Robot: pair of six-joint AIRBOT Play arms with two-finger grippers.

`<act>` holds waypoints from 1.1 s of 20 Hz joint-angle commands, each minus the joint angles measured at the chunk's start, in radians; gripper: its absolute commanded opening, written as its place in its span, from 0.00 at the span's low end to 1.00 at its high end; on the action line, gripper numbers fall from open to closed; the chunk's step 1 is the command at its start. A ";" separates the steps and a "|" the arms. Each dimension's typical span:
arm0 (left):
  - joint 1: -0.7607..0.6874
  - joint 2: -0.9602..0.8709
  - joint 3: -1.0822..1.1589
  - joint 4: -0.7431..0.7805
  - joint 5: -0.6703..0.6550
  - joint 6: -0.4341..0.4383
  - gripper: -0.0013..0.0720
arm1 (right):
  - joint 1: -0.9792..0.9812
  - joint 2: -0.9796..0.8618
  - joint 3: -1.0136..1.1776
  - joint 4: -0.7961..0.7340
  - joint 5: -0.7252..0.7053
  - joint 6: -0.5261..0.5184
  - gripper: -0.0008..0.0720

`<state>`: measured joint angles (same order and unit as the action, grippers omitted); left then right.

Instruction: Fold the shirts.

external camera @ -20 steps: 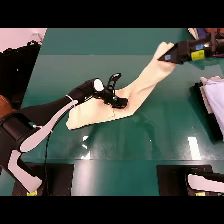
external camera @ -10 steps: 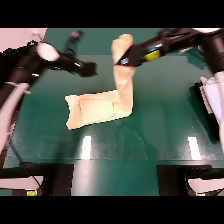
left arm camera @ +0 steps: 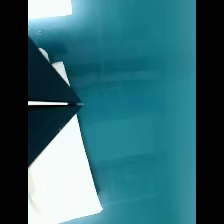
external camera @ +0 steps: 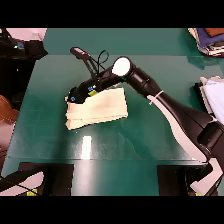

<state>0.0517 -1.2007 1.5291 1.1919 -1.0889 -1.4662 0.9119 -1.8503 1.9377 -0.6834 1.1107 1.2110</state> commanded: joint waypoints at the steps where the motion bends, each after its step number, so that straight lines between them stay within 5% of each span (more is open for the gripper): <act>1: 0.022 0.017 0.001 0.012 -0.056 0.001 0.05 | -0.043 -0.013 -0.002 -0.053 0.123 0.007 0.60; 9: 0.021 0.016 -0.002 0.005 -0.107 0.007 0.05 | -0.450 0.211 -0.455 -0.156 0.154 0.056 0.60; 12: 0.021 0.016 -0.002 -0.006 -0.085 0.008 0.05 | -0.576 0.238 -0.636 -0.100 0.111 0.056 0.88; 13: 0.021 0.016 -0.002 -0.012 -0.074 0.008 0.05 | -0.604 0.224 -0.676 -0.060 0.107 0.056 0.88; 22: 0.021 0.016 -0.002 -0.048 -0.042 0.008 0.05 | -0.438 -0.036 -0.558 0.146 0.063 0.018 0.86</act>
<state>0.0719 -1.1851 1.5272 1.1511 -1.1366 -1.4582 0.4076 -1.8050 1.3144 -0.5842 1.1820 1.2366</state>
